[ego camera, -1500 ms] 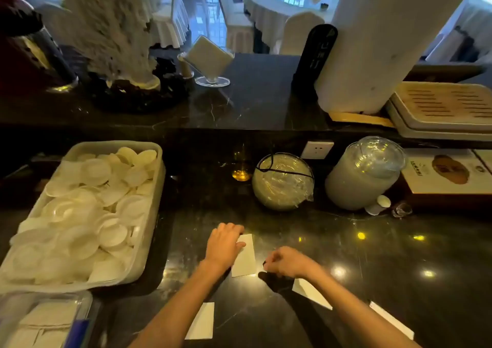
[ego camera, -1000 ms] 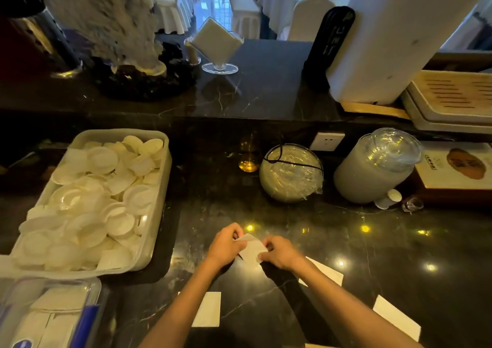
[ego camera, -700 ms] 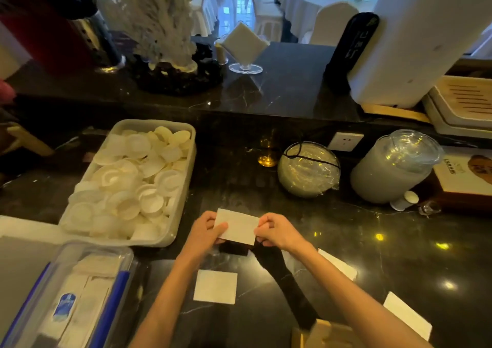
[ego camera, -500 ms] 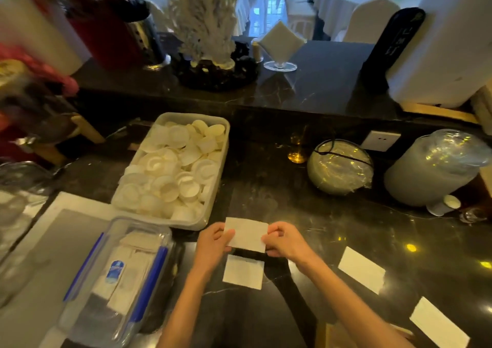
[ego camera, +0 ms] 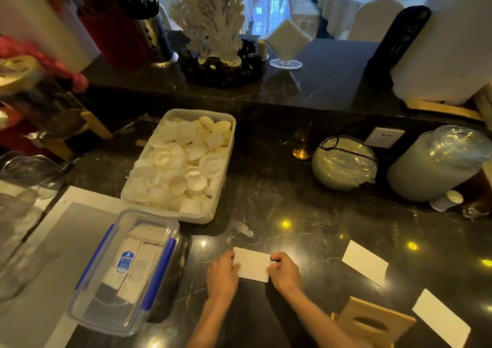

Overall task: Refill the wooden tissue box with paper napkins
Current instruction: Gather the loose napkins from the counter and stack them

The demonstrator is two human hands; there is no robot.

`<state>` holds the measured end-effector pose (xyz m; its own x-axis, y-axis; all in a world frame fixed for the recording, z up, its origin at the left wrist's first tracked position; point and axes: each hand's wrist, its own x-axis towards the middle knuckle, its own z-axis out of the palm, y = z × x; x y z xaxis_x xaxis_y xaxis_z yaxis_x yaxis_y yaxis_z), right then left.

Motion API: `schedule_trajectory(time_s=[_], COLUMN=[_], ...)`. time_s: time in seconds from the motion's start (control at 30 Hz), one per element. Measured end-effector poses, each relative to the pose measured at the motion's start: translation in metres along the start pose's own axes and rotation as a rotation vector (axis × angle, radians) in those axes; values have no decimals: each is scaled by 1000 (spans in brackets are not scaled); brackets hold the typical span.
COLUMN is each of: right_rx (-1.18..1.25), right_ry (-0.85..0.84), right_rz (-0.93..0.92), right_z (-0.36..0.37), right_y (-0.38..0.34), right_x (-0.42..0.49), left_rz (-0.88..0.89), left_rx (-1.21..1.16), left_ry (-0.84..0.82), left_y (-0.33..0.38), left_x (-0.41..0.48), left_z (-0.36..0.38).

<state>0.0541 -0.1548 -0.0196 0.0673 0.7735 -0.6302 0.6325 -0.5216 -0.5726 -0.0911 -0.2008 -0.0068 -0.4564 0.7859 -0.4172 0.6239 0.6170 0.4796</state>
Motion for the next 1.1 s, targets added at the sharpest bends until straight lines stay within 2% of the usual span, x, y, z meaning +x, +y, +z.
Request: schedule_trajectory(time_s=[0.13, 0.3, 0.4, 0.57, 0.67, 0.77, 0.97, 1.1], right_rx=[-12, 43, 130, 263, 349, 448, 549, 637], right_ry=[24, -50, -103, -141, -190, -239, -322, -432], right_rz=[-19, -89, -73, -25, 31, 64, 95, 84], right_z=[6, 7, 10, 11, 10, 9, -1, -14], right_y=[12, 17, 17, 17, 19, 19, 23, 21], right_x=[1, -4, -4, -6, -10, -20, -55, -79], left_rz=[46, 38, -28, -306, -375, -410, -316, -163], left_rx=[68, 77, -103, -569, -670, -673, -622, -560], left_ry=[16, 63, 56, -79, -132, -180, -214, -268], left_y=[0, 4, 4, 4, 8, 10, 7, 17], left_x=[3, 5, 10, 16, 7, -3, -33, -61], left_z=[7, 9, 10, -1, -11, -19, -38, -61])
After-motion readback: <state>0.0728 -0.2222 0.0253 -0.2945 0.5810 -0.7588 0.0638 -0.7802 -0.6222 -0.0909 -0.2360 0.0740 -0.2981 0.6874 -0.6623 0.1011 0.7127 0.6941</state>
